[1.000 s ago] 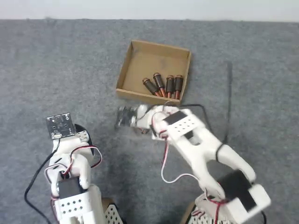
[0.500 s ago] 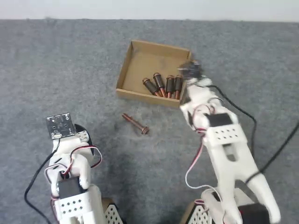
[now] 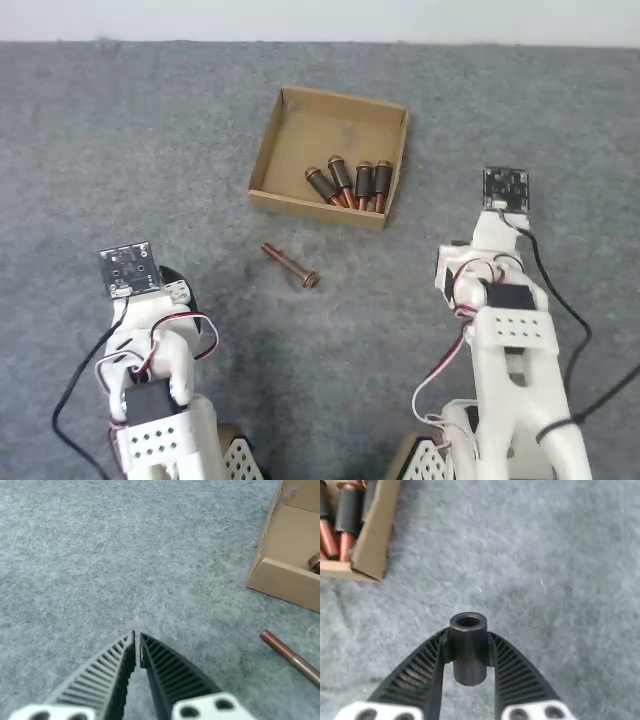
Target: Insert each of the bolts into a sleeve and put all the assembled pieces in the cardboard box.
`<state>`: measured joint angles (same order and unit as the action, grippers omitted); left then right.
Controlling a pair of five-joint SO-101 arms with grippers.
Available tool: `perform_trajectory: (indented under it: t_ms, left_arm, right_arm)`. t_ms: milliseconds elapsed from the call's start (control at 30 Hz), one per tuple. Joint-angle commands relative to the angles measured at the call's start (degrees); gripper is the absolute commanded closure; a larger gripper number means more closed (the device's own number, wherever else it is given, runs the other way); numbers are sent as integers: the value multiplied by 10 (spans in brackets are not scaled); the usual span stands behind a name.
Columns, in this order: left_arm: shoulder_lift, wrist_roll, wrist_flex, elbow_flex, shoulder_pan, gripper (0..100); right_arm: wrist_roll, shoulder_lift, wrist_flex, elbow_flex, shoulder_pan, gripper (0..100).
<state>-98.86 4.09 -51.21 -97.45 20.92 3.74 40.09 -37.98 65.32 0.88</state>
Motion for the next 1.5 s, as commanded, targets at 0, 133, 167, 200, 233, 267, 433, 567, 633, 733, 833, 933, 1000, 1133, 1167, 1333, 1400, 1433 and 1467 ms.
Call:
perform_trajectory:
  t_ms: [0, 133, 167, 200, 233, 267, 433, 567, 633, 733, 833, 933, 1000, 1133, 1167, 1333, 1400, 1433, 1467]
  left_arm:
    - [-4, -5, 4, 6, 4, 988]
    - [-6, -3, 4, 6, 3, 988]
    - [-6, -3, 4, 6, 1, 988]
    - [-4, -3, 4, 7, -1, 988]
    - [-4, -4, 4, 8, -6, 988]
    - [-3, -5, 0, 13, -16, 988]
    - [-3, -41, -64, 65, -40, 988]
    - [-3, -47, -117, 136, -42, 988]
    - [-2, -53, -141, 176, -43, 988]
    - [-2, -54, -162, 230, -43, 988]
    - [-1, -54, -197, 295, -43, 988]
    - [36, -54, -236, 384, -43, 988]
    - [90, -52, -260, 451, -43, 988]
    - [215, -51, -302, 579, -43, 988]
    - [242, -53, -306, 605, -43, 988]
    - [358, -111, -287, 687, -45, 987]
    - [391, -159, -275, 701, -45, 987]
    - [406, -177, -271, 704, -46, 987]
    - [423, -191, -269, 705, -53, 987]
  right_arm:
    - [-32, 48, 8, 30, -14, 990]
    - [-41, 69, 9, 82, -14, 990]
    - [-49, 74, 9, 90, -14, 990]
    - [-58, 79, 9, 94, -15, 990]
    - [-65, 82, 16, 99, -15, 990]
    - [-72, 86, 29, 105, -15, 991]
    - [-91, 93, 107, 139, -36, 991]
    - [-91, 93, 116, 143, -33, 991]
    - [-91, 93, 116, 143, -33, 991]
    - [-91, 92, 116, 143, -34, 991]
    - [-91, 92, 116, 143, -36, 991]
    - [-91, 91, 116, 143, -36, 991]
    - [-91, 90, 116, 143, -34, 991]
    - [-91, 90, 116, 143, -33, 991]
    - [-91, 90, 116, 143, -33, 991]
    - [-91, 90, 117, 143, -35, 991]
    - [-91, 90, 117, 143, -36, 991]
    - [-91, 90, 117, 143, -36, 991]
    - [-91, 90, 117, 143, -36, 991]
